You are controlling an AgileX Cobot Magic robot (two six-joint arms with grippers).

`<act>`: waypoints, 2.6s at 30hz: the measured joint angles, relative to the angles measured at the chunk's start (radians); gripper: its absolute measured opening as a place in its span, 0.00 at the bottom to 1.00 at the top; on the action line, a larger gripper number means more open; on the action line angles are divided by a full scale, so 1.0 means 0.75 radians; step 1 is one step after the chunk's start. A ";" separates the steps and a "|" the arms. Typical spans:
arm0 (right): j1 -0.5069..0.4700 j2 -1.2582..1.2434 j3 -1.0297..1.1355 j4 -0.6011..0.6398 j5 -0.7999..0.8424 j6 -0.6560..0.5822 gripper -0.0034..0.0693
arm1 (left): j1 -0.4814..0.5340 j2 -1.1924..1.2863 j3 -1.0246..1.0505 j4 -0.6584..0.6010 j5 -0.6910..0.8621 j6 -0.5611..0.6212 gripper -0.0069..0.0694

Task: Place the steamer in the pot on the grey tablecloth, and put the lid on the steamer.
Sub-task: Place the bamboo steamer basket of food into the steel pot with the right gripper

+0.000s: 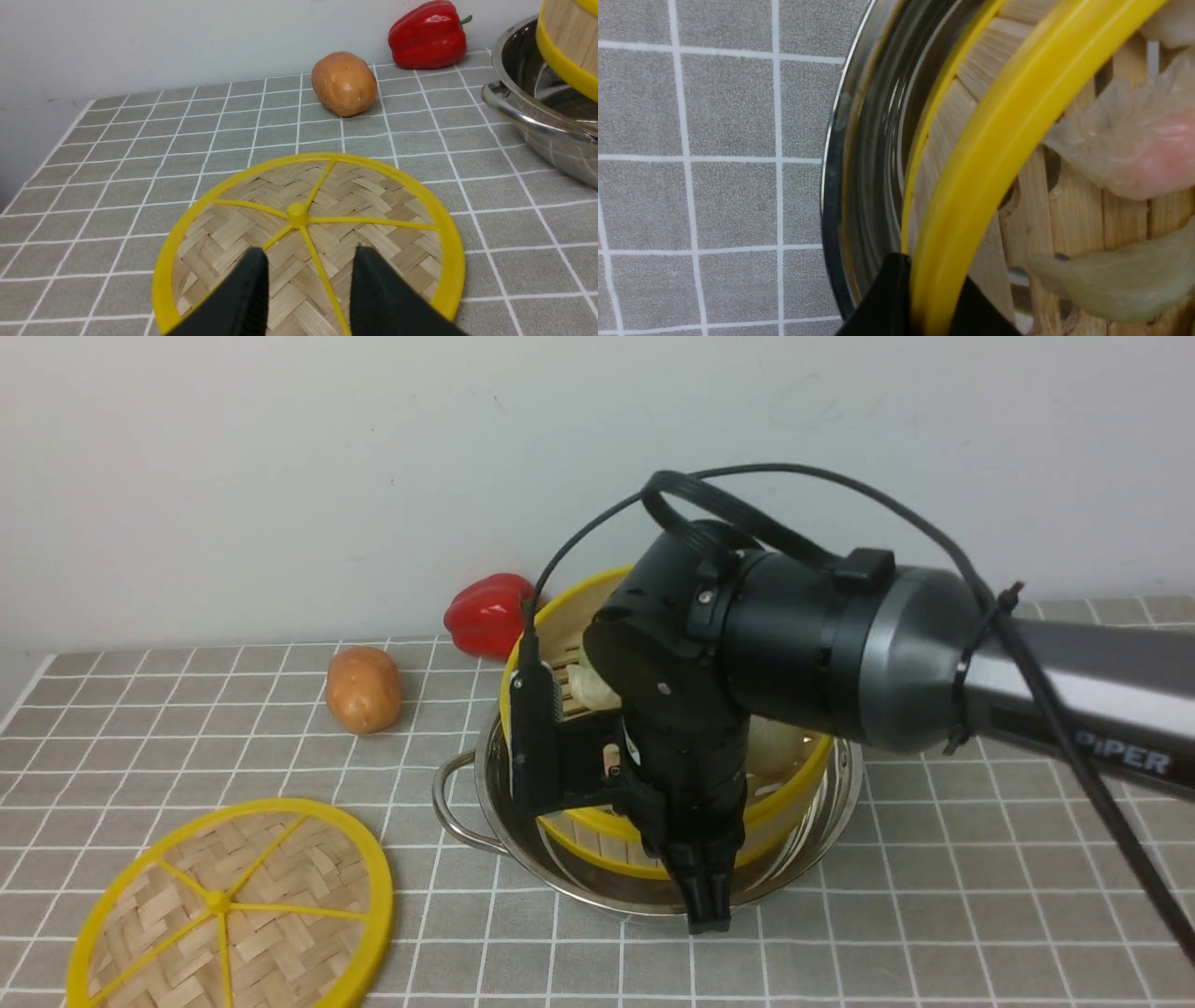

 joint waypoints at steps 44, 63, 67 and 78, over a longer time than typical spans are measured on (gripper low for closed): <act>-0.060 0.162 0.000 0.069 -0.092 -0.039 0.13 | 0.000 0.000 0.000 0.000 0.000 0.000 0.41; -0.060 0.162 0.000 0.114 -0.091 -0.028 0.13 | 0.000 0.000 0.000 0.000 0.000 0.000 0.41; -0.060 0.162 0.000 0.116 -0.092 -0.028 0.14 | 0.000 0.000 0.000 0.000 0.000 0.000 0.41; -0.060 0.156 -0.004 0.040 -0.112 -0.006 0.47 | 0.000 0.000 0.000 0.000 0.000 0.000 0.41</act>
